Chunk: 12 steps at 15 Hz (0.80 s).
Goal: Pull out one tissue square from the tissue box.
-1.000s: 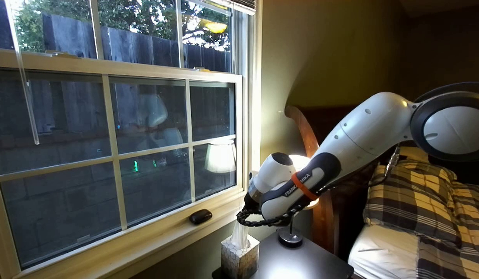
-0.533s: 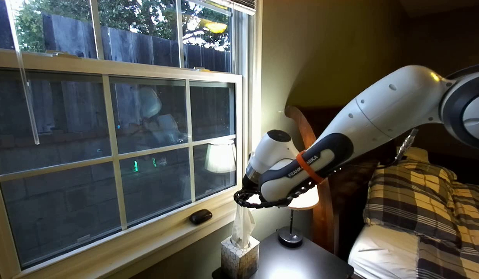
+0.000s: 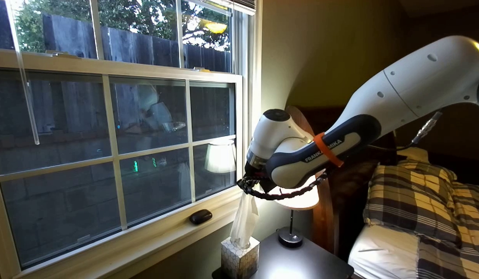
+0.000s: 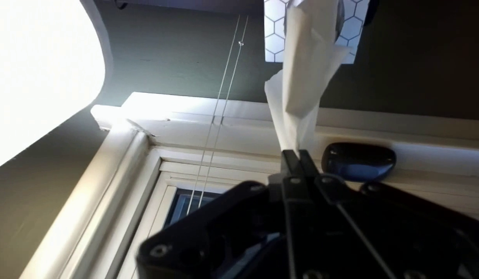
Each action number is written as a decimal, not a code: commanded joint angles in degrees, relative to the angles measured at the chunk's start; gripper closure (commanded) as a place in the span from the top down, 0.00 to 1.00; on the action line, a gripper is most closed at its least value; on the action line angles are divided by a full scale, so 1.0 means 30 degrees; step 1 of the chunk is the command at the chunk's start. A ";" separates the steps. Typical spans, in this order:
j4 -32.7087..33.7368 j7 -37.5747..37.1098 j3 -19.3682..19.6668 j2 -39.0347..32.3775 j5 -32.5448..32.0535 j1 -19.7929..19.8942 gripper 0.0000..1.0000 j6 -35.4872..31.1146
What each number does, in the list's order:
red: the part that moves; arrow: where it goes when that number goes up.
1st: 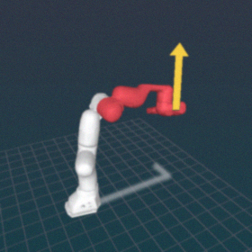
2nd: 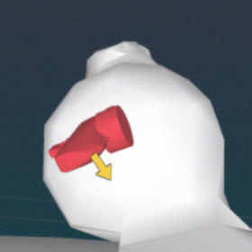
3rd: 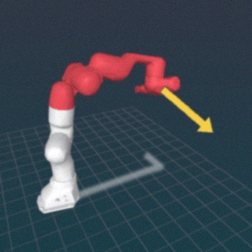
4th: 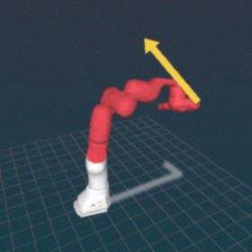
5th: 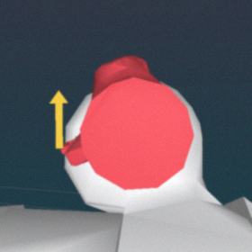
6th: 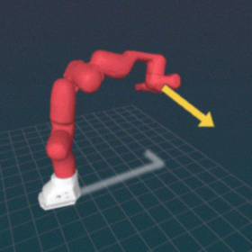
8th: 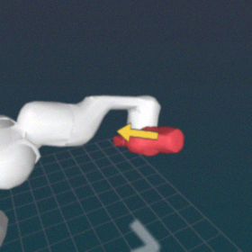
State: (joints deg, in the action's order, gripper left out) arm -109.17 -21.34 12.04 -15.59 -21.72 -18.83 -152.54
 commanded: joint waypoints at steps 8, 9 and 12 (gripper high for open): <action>-0.2373 -0.0215 -0.3787 0.4699 -0.0292 0.1920 0.00 0.7802; -0.2443 0.0183 -0.4069 0.5022 -0.0029 0.2155 0.00 0.8902; -0.2988 0.1777 -0.4613 0.5722 0.1325 0.2861 0.00 1.0906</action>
State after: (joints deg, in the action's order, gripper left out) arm -114.70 -20.49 0.26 -1.65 -21.60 -12.98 -123.36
